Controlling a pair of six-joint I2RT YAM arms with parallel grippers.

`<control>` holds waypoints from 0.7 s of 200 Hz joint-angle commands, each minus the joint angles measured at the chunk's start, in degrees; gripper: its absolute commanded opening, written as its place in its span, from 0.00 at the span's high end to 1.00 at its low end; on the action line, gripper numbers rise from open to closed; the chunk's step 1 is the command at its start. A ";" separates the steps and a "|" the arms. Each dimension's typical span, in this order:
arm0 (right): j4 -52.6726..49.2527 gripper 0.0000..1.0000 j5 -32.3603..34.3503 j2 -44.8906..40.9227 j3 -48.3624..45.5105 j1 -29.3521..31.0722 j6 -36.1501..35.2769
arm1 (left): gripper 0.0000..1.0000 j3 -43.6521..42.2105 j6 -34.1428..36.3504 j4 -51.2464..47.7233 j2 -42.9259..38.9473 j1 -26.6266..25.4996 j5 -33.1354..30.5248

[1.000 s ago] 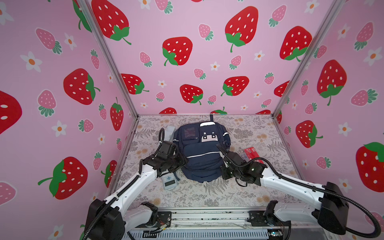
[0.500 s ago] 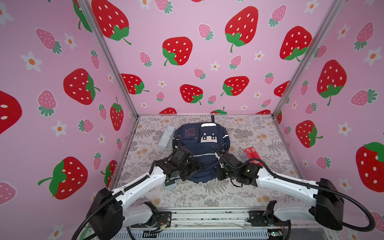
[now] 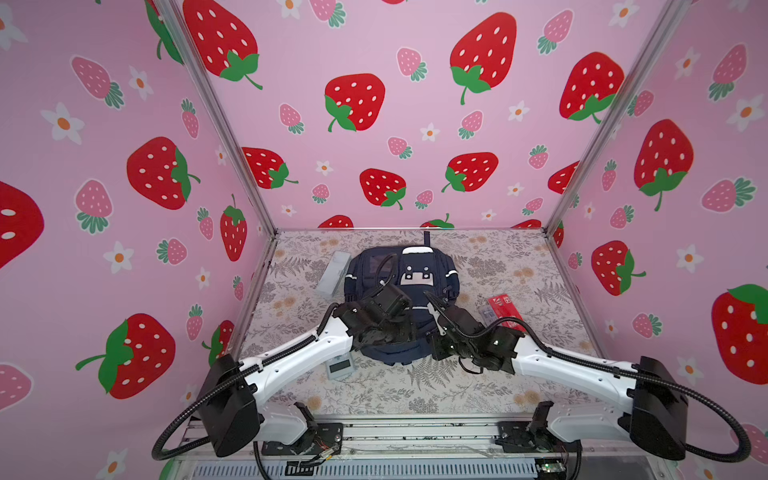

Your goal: Pack the student bag

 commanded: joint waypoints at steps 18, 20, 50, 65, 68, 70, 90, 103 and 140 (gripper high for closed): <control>3.48 1.00 -2.02 -3.68 0.88 -2.41 2.11 | 0.23 2.62 22.57 -9.53 -3.29 -3.71 -13.20; 3.53 1.00 -2.22 -3.75 0.80 -2.51 2.19 | 0.23 2.43 23.30 -9.51 -3.59 -3.69 -13.18; 3.72 1.00 -4.47 -3.95 0.77 -4.15 3.06 | 0.22 -4.09 35.75 -1.80 -9.74 -3.96 -6.42; 3.62 1.00 -4.66 -4.23 0.72 -4.55 3.26 | 0.19 -9.57 40.31 5.24 -12.83 -4.16 -4.52; 3.62 1.00 -4.64 -4.35 0.69 -4.56 3.22 | 0.18 -10.27 40.76 6.19 -13.20 -4.08 -4.33; 3.59 1.00 -4.70 -4.43 0.68 -4.56 3.26 | 0.17 -10.62 41.08 6.66 -13.39 -4.04 -4.31; 3.26 1.00 -5.09 -5.07 0.77 -4.74 3.21 | 0.17 -10.53 41.92 7.69 -11.94 -3.69 -3.83; 2.97 1.00 -5.36 -5.18 1.03 -4.74 3.27 | 0.17 -9.53 42.09 7.90 -9.98 -3.69 -2.96; 2.08 1.00 -5.45 -5.18 1.69 -4.83 3.18 | 0.20 -5.37 42.02 6.88 -1.77 -2.92 -6.40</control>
